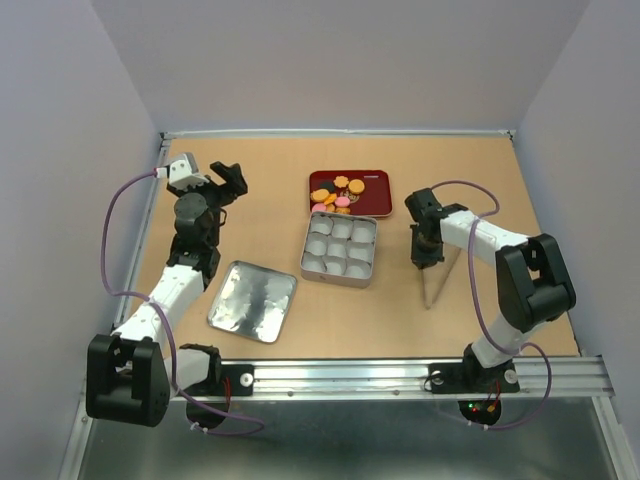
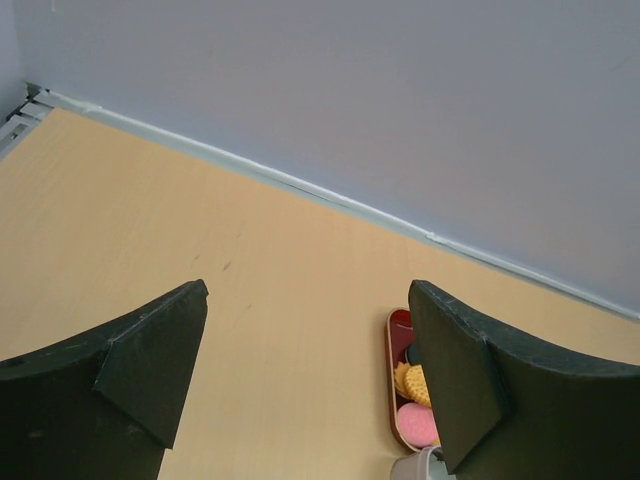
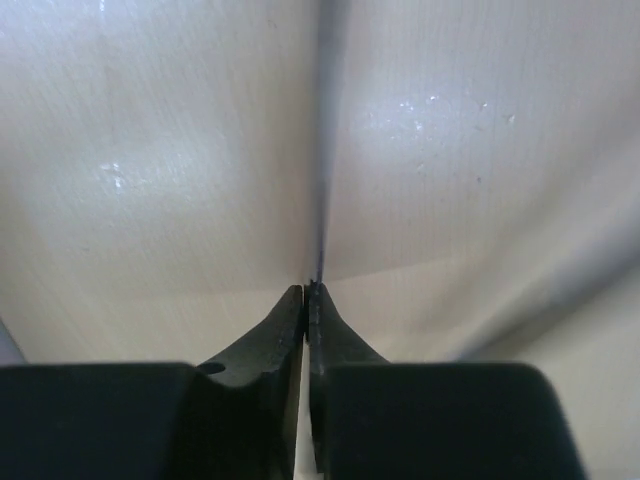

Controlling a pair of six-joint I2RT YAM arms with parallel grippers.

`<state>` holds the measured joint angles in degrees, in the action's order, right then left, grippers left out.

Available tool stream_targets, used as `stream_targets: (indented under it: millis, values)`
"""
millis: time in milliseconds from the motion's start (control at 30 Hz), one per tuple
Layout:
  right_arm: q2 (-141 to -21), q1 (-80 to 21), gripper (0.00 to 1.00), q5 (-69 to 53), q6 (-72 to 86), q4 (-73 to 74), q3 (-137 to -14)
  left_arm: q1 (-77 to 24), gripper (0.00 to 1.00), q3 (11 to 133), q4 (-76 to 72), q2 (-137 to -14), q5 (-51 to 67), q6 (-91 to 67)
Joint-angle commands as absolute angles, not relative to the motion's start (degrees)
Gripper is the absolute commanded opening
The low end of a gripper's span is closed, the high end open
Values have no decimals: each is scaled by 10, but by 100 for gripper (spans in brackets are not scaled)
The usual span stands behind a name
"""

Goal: Pack the cookies

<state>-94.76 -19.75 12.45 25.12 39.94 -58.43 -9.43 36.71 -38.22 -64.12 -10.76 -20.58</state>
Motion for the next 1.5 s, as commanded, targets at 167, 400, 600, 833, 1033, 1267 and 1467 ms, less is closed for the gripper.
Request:
stream_targets:
  millis: [167, 400, 600, 833, 1033, 1267, 1467]
  values:
    - [-897, -197, 0, 141, 238, 389, -632, -111, 90, 383, -391, -635, 38, -231]
    - [-792, -197, 0, 53, 266, 432, -779, -160, 90, 439, -366, -650, 195, -264]
    - [-760, -197, 0, -123, 323, 397, -890, -251, 92, 422, -447, -677, 306, -333]
    - [-737, -198, 0, -313, 355, 298, -902, -268, 93, 290, -933, -750, 424, -622]
    - [-692, -197, 0, -385, 410, 193, -811, -285, 99, 325, -1194, -868, 469, -785]
    - [-657, -196, 0, -386, 447, 96, -714, -318, 99, 342, -1194, -863, 443, -772]
    - [-635, -198, 0, -400, 518, -87, -632, -323, 99, 338, -1195, -831, 406, -778]
